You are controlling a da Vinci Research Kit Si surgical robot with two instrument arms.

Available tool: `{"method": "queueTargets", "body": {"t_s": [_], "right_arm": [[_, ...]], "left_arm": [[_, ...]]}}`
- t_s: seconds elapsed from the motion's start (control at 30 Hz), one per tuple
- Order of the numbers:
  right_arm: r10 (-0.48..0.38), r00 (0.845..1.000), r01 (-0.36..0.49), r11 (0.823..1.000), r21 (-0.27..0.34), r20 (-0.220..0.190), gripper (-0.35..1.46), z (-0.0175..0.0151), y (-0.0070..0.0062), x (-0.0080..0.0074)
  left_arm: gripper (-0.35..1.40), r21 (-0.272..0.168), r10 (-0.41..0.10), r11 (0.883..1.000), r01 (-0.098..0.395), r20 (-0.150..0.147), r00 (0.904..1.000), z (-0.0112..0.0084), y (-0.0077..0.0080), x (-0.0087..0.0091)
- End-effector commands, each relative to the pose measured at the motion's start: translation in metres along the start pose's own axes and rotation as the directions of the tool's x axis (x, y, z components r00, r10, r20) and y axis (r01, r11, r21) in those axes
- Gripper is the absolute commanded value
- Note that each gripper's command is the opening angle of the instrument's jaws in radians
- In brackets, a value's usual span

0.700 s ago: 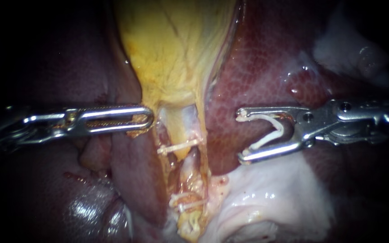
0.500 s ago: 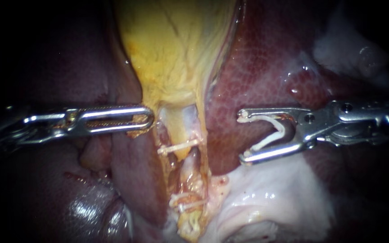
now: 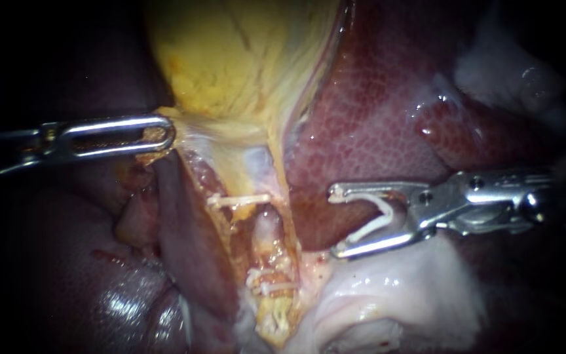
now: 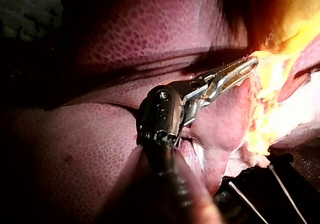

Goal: Clipping first clip right tube

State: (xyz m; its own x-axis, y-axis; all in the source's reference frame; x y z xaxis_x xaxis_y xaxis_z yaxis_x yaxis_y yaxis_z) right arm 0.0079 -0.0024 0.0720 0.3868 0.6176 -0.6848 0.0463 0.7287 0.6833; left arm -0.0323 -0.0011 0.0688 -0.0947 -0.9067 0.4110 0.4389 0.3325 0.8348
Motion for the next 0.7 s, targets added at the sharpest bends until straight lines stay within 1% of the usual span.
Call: {"method": "queueTargets", "body": {"t_s": [0.03, 0.07, 0.17, 0.27, 0.37, 0.43, 0.53, 0.63, 0.7], "right_arm": [[0.010, 1.000, -0.010, 1.000, 0.000, 0.007, 0.60, 0.0005, 0.0004, -0.0006], [0.018, 1.000, -0.018, 1.000, 0.000, 0.014, 0.60, 0.0012, 0.0009, -0.0012], [0.031, 0.999, -0.031, 1.000, 0.004, 0.019, 0.60, 0.0028, 0.0022, -0.0021], [0.041, 0.999, -0.041, 0.999, 0.005, 0.020, 0.60, 0.0044, 0.0033, -0.0023], [0.052, 0.998, -0.052, 0.999, 0.010, 0.022, 0.60, 0.0060, 0.0040, -0.0023], [0.060, 0.998, -0.060, 0.998, 0.015, 0.027, 0.60, 0.0068, 0.0040, -0.0023], [0.081, 0.997, -0.082, 0.995, 0.063, 0.006, 0.60, 0.0075, 0.0035, -0.0023], [0.114, 0.993, -0.112, 0.986, 0.124, -0.014, 0.60, 0.0077, 0.0025, -0.0022], [0.133, 0.991, -0.129, 0.979, 0.161, -0.016, 0.59, 0.0078, 0.0017, -0.0020]], "left_arm": [[-0.35, -0.001, 0.000, 1.000, 0.000, 0.001, 1.0000, 0.0000, -0.0001, 0.0000], [-0.35, -0.002, 0.000, 1.000, 0.000, 0.001, 1.0000, 0.0000, -0.0002, 0.0000], [-0.35, -0.003, 0.000, 1.000, 0.000, 0.002, 1.0000, -0.0001, -0.0004, 0.0000], [-0.35, -0.003, 0.000, 1.000, 0.000, 0.002, 1.0000, -0.0001, -0.0004, 0.0001], [-0.35, -0.003, 0.000, 1.000, 0.000, 0.002, 1.0000, -0.0001, -0.0004, 0.0001], [-0.35, -0.003, 0.000, 1.000, 0.000, 0.002, 1.0000, -0.0001, -0.0005, 0.0001], [-0.35, -0.003, 0.000, 1.000, 0.000, 0.002, 1.0000, -0.0001, -0.0005, 0.0001], [-0.35, -0.003, 0.000, 1.000, 0.000, 0.002, 1.0000, -0.0001, -0.0005, 0.0001], [-0.35, -0.003, 0.000, 1.000, 0.000, 0.002, 1.0000, -0.0001, -0.0005, 0.0001]]}}
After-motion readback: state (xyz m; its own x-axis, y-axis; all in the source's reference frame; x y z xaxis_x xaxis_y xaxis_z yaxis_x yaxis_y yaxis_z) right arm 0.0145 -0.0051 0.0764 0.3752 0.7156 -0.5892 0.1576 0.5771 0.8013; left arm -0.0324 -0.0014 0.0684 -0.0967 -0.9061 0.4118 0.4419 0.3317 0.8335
